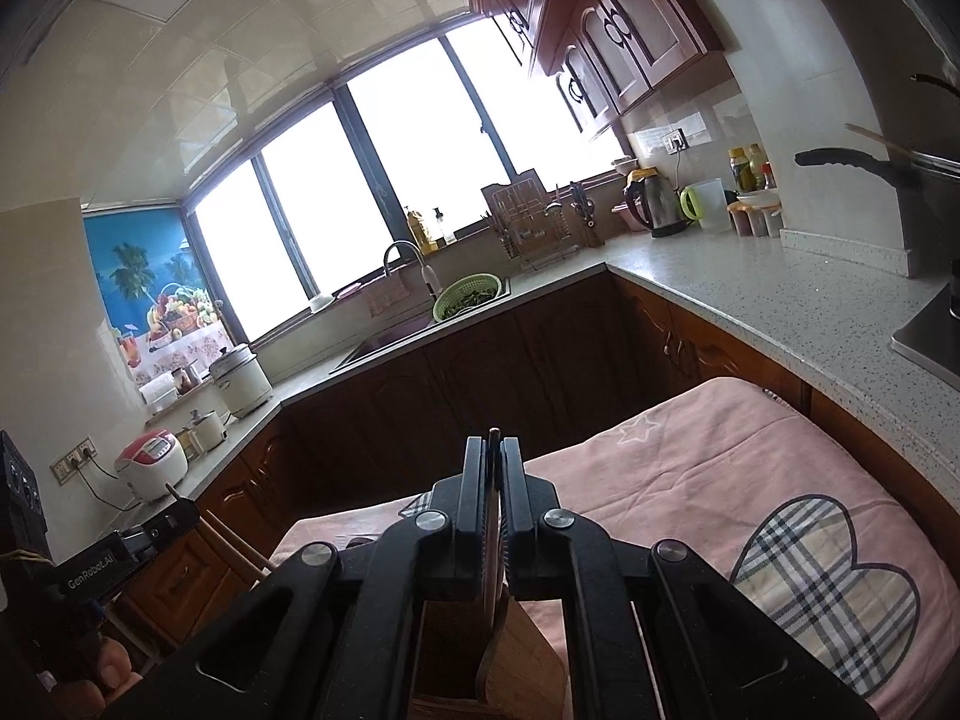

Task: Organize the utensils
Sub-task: 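Lift both chopsticks and carry them over the wooden holder, then open both grippers to release the chopsticks into the holder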

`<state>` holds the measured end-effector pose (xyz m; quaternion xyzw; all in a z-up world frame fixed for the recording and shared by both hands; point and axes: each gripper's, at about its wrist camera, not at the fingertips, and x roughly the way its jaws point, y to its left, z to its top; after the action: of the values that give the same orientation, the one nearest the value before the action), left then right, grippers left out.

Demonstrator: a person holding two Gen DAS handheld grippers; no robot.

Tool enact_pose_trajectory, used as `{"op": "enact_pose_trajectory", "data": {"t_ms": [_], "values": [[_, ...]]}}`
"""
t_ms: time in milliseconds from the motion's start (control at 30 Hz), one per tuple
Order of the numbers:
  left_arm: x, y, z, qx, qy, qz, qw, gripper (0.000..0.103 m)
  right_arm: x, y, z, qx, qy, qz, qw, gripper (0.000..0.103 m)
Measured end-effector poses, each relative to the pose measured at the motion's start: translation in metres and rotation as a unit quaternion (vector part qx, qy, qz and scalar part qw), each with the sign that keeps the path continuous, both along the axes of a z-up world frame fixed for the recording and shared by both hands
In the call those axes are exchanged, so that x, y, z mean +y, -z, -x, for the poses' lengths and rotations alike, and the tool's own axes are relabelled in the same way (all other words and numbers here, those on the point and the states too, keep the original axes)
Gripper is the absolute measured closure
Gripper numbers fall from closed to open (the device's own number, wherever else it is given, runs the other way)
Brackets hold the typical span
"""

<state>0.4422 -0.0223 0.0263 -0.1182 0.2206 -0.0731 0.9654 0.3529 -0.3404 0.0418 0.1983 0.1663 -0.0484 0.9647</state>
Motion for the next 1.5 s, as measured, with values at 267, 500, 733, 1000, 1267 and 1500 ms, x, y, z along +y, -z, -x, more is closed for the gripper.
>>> {"op": "enact_pose_trajectory", "data": {"t_ms": [267, 500, 733, 1000, 1267, 1500], "values": [[0.012, 0.010, 0.003, 0.005, 0.003, 0.004, 1.0000, 0.098, 0.004, 0.012, -0.005, 0.020, -0.005, -0.001, 1.000, 0.099], [0.016, 0.013, 0.001, 0.013, -0.002, 0.006, 0.9999, 0.098, 0.003, 0.009, -0.007, 0.030, -0.008, -0.003, 1.000, 0.099], [0.015, 0.015, -0.003, 0.021, -0.006, 0.008, 0.9997, 0.098, 0.003, 0.009, -0.011, 0.036, -0.010, 0.003, 0.999, 0.098], [0.014, 0.013, -0.003, 0.022, -0.009, 0.007, 0.9997, 0.084, 0.004, 0.008, -0.010, 0.037, -0.009, 0.002, 0.999, 0.093], [0.015, 0.014, -0.002, 0.024, -0.015, 0.006, 0.9996, 0.066, -0.001, 0.008, -0.006, 0.035, 0.002, -0.006, 0.999, 0.068], [0.020, 0.016, 0.015, 0.017, -0.035, -0.007, 0.9992, 0.013, -0.007, 0.008, 0.007, 0.012, 0.015, -0.020, 1.000, 0.001]]}}
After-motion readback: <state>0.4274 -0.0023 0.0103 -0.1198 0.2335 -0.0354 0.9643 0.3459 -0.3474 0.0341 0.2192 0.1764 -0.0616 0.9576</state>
